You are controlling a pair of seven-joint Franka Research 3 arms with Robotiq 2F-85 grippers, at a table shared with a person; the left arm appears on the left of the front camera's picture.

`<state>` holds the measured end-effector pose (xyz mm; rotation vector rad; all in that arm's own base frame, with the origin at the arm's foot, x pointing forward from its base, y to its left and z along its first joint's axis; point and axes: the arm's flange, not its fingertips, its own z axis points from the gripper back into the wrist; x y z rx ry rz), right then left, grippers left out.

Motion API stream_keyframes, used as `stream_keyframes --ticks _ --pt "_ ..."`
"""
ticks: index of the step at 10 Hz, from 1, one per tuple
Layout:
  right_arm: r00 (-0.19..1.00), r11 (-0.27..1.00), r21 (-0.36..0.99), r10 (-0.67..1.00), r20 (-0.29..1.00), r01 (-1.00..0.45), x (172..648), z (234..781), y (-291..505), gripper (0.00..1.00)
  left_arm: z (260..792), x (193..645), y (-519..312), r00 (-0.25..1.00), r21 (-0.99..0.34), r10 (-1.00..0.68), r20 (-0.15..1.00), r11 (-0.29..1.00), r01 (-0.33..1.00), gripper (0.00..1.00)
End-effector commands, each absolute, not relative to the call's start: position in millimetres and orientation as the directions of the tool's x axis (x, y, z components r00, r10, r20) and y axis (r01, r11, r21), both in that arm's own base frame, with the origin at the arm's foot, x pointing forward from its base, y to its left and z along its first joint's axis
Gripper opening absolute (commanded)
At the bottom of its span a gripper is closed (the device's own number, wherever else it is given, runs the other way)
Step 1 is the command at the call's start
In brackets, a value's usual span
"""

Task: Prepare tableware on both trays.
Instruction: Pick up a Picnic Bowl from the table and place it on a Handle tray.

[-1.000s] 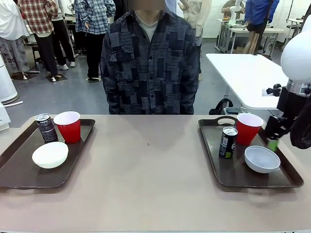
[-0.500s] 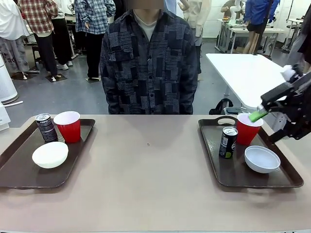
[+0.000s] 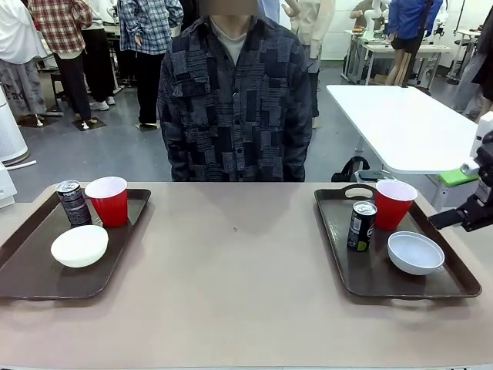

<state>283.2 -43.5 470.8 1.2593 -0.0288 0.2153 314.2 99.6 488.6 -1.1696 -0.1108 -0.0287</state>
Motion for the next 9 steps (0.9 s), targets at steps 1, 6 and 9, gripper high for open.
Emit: stream_keyframes --ticks 1,6,9 --pt "0.978 0.358 0.912 0.127 0.164 -0.2 302.3 470.9 -75.0 1.0 490.6 314.7 99.2 0.993 -0.923 0.042 0.113 0.374 0.089 1.0" --pt "0.972 0.526 0.839 -0.089 0.216 -0.139 278.3 502.4 -137.3 1.0 490.6 314.7 99.2 0.993 -0.923 0.042 0.113 0.374 0.089 1.0" --pt "0.962 0.543 0.835 -0.166 0.215 -0.093 272.1 511.9 -168.4 1.0 490.6 314.7 99.2 0.993 -0.923 0.042 0.113 0.374 0.089 1.0"
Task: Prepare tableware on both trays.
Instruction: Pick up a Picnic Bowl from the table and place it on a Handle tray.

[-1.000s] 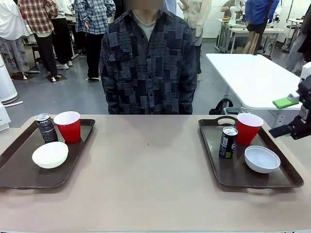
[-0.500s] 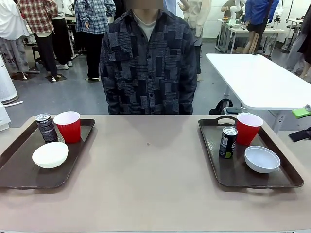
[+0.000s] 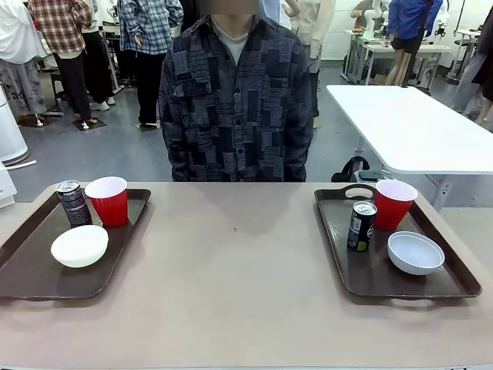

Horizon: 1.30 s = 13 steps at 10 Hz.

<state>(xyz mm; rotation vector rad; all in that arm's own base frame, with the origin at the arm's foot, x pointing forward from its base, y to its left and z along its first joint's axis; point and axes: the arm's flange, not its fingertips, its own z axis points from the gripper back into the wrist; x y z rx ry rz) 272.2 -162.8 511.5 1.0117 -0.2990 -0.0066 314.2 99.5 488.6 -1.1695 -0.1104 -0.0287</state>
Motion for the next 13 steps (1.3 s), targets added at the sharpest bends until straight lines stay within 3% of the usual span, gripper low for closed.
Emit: stream_keyframes --ticks 1,13 --pt "0.96 0.543 0.835 -0.18 0.216 -0.086 271.3 513.9 -173.5 1.0 490.6 314.7 99.2 0.993 -0.923 0.042 0.113 0.374 0.089 1.0" --pt "0.957 0.534 0.837 -0.164 0.241 -0.12 270.9 512.1 -168.2 1.0 490.6 314.7 99.2 0.993 -0.923 0.042 0.113 0.374 0.089 1.0"
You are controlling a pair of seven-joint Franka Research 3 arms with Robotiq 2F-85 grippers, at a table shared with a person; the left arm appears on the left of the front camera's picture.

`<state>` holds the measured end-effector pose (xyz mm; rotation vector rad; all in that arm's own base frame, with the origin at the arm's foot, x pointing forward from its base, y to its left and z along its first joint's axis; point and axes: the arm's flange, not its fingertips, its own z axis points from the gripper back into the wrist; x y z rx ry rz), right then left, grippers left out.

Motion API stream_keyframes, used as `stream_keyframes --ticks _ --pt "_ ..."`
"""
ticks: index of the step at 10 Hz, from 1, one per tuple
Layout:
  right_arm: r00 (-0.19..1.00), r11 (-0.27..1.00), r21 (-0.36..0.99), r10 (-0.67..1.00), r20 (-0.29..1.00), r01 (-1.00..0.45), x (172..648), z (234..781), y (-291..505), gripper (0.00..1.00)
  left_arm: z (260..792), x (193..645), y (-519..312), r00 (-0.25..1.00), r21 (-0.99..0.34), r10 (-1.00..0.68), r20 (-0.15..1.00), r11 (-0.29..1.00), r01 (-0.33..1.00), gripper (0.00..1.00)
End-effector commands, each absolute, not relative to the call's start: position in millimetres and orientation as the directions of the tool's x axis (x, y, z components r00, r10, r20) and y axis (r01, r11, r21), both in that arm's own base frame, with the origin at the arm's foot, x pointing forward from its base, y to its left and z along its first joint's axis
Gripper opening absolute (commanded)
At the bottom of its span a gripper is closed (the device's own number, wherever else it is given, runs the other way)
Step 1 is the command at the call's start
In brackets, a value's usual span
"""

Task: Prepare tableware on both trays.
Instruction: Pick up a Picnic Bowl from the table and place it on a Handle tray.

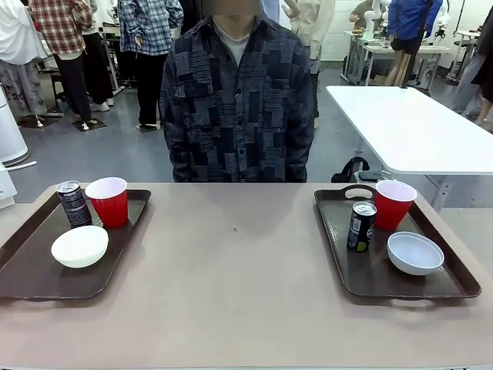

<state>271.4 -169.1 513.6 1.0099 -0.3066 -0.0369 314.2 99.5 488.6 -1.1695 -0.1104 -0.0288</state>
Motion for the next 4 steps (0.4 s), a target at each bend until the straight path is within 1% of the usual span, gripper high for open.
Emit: stream_keyframes --ticks 1,4 --pt "0.957 0.534 0.837 -0.164 0.241 -0.12 270.9 512.1 -168.2 1.0 490.6 314.7 99.2 0.993 -0.923 0.042 0.113 0.374 0.089 1.0" --pt "0.957 0.534 0.837 -0.164 0.241 -0.12 270.9 512.1 -168.2 1.0 490.6 314.7 99.2 0.993 -0.923 0.042 0.113 0.374 0.089 1.0"
